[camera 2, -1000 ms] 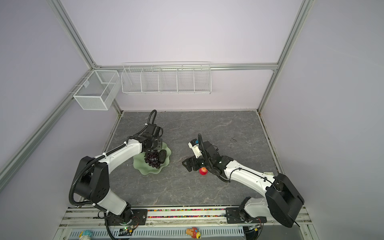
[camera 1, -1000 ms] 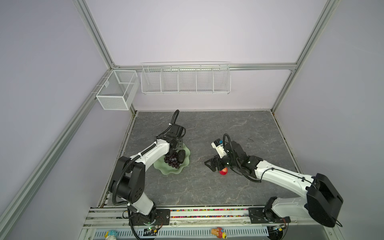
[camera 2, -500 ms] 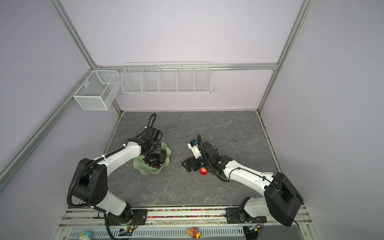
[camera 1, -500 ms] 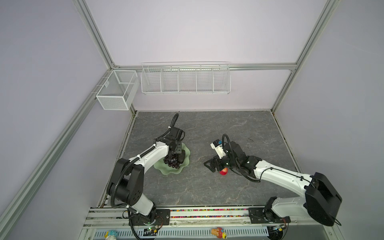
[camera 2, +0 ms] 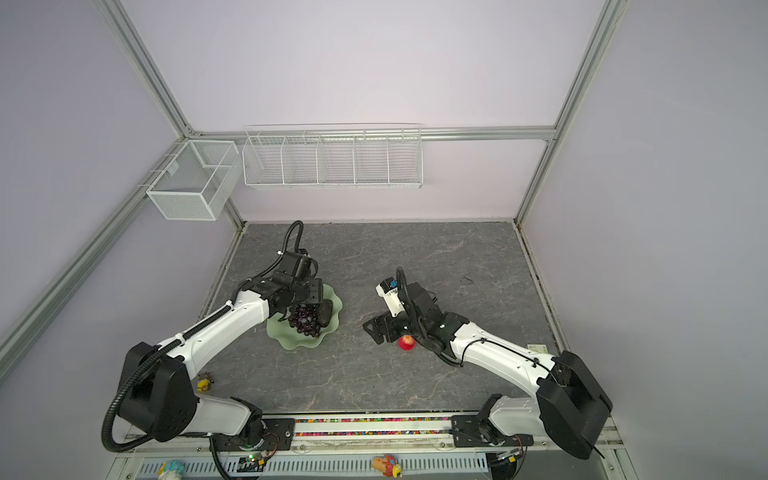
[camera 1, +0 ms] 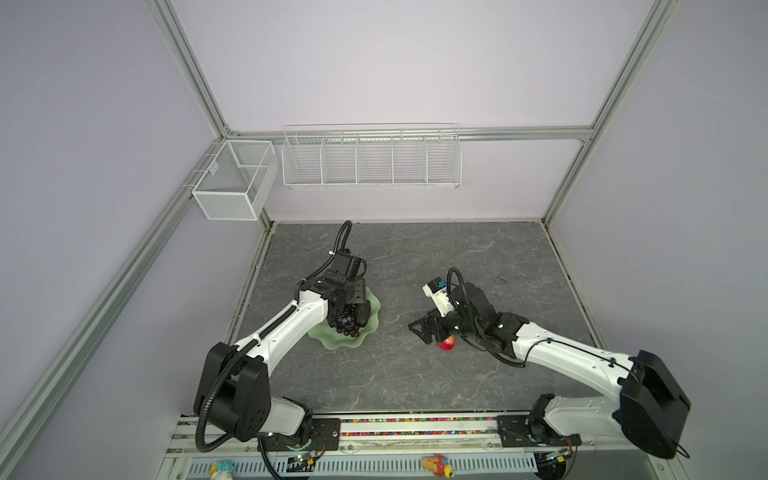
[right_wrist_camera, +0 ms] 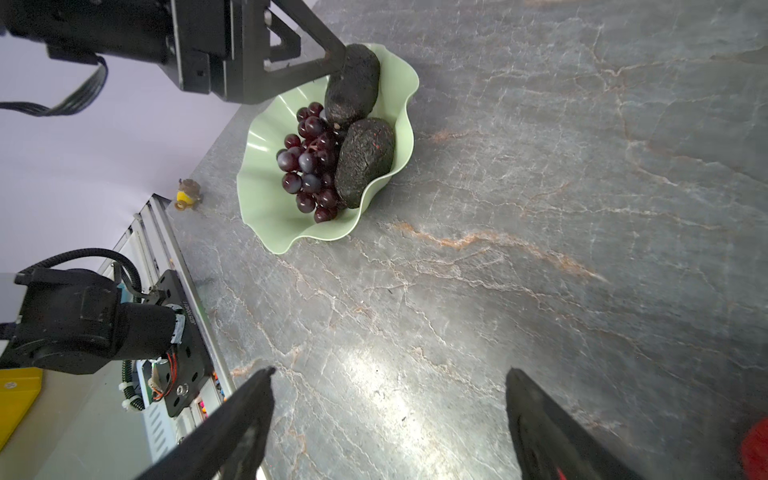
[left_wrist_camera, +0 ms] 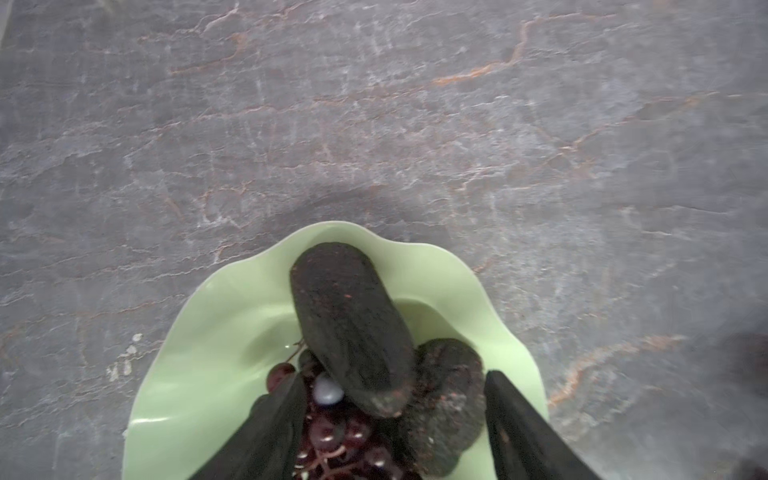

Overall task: Place and organize the fake fruits in the fruit bowl
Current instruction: 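Move the left gripper to the nearer red apple and grasp it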

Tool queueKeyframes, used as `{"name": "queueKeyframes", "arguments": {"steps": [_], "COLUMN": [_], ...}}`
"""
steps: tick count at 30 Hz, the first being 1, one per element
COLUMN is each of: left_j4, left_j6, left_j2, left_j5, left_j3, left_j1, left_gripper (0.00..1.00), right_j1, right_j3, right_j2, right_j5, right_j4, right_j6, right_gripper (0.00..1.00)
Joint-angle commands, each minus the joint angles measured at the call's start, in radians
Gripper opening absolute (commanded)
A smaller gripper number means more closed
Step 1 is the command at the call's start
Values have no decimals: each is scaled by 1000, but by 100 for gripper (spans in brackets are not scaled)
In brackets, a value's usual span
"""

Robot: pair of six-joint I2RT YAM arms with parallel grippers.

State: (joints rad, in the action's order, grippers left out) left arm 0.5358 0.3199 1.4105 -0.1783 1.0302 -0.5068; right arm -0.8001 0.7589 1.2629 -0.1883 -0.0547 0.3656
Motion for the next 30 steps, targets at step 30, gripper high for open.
{"name": "queueKeyframes", "arguments": {"steps": [30], "left_j4": [-8], "left_j6": [61], "left_j2": [550], "left_j5": [163], "left_j3": [359], "left_j1": [-601], "left_gripper": [68], "right_j1": [73], "right_j3": [-415], "right_j2": [-968], "right_j5": [217], "right_j4": [-574], "right_j6": [229], "right_gripper": [88]}}
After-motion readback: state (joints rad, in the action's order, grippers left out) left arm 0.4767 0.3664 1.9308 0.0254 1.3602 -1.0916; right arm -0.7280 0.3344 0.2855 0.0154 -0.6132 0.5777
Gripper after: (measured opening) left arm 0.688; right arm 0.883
